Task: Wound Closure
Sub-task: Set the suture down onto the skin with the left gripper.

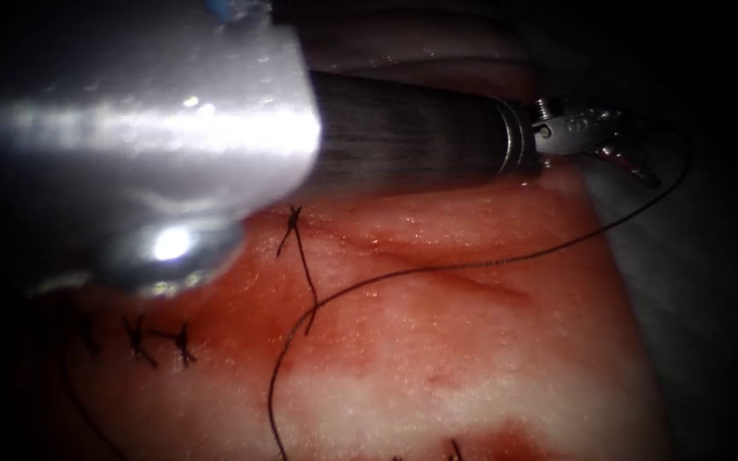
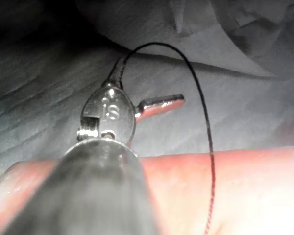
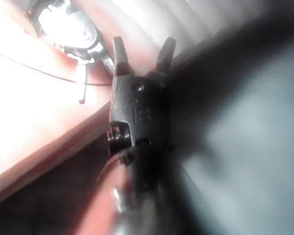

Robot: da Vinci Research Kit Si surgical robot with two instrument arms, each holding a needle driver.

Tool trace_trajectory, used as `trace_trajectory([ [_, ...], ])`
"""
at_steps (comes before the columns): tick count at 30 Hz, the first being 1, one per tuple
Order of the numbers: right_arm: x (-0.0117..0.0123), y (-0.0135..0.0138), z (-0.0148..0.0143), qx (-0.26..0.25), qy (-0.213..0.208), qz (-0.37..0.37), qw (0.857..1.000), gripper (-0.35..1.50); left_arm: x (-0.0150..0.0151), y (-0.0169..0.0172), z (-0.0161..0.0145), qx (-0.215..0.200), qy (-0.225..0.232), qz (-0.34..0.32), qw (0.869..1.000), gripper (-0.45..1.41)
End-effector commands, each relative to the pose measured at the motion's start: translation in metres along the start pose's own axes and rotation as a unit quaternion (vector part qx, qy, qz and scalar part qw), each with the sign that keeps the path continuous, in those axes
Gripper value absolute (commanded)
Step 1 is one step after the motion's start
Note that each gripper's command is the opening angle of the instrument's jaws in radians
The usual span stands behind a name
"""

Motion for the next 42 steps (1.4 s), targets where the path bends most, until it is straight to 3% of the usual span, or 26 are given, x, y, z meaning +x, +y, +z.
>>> trace_trajectory([
  [1,0.0002,-0.0004,0.0013,-0.001,0.003,-0.001,1.0,1.4,0.0002,-0.0005,0.0,-0.001,0.002,0.003,1.0,1.15],
  [4,0.0007,-0.0007,0.0017,0.003,0.005,0.0,1.0,1.41,0.0014,0.0,-0.0015,-0.006,0.009,0.001,1.0,1.3],
  [11,0.0013,-0.003,0.003,0.019,0.015,-0.001,1.0,1.46,0.0047,0.0026,-0.0076,0.018,-0.001,-0.007,1.0,1.35],
  [15,0.0017,-0.0047,0.0039,0.034,0.012,-0.003,0.999,1.46,0.0052,0.0047,-0.0112,0.049,-0.055,-0.015,0.997,1.33],
  [21,0.0023,-0.0077,0.0049,0.065,0.013,-0.006,0.998,1.46,0.0036,0.0087,-0.0181,0.054,-0.13,-0.029,0.99,1.37],
  [25,0.0025,-0.0091,0.0051,0.082,0.015,-0.005,0.997,1.46,0.0025,0.0095,-0.0198,0.069,-0.146,-0.035,0.986,1.37],
  [28,0.0027,-0.0103,0.0053,0.093,0.013,-0.001,0.996,1.45,0.001,0.0109,-0.0194,0.078,-0.158,-0.037,0.984,1.21],
  [31,0.0026,-0.0114,0.0053,0.108,0.005,-0.003,0.994,1.41,-0.0001,0.0132,-0.0183,0.062,-0.154,-0.031,0.986,1.21],
  [37,0.0018,-0.0116,0.0053,0.123,-0.003,-0.009,0.992,1.31,0.0007,0.0173,-0.0194,0.034,-0.156,-0.021,0.987,1.2],
  [41,0.0012,-0.0121,0.0057,0.123,-0.009,-0.013,0.992,1.31,0.0029,0.0239,-0.0205,-0.009,-0.161,-0.014,0.987,1.13],
  [42,0.0012,-0.0121,0.0057,0.123,-0.009,-0.013,0.992,1.31,0.0029,0.0239,-0.0205,-0.009,-0.161,-0.014,0.987,1.13],
])
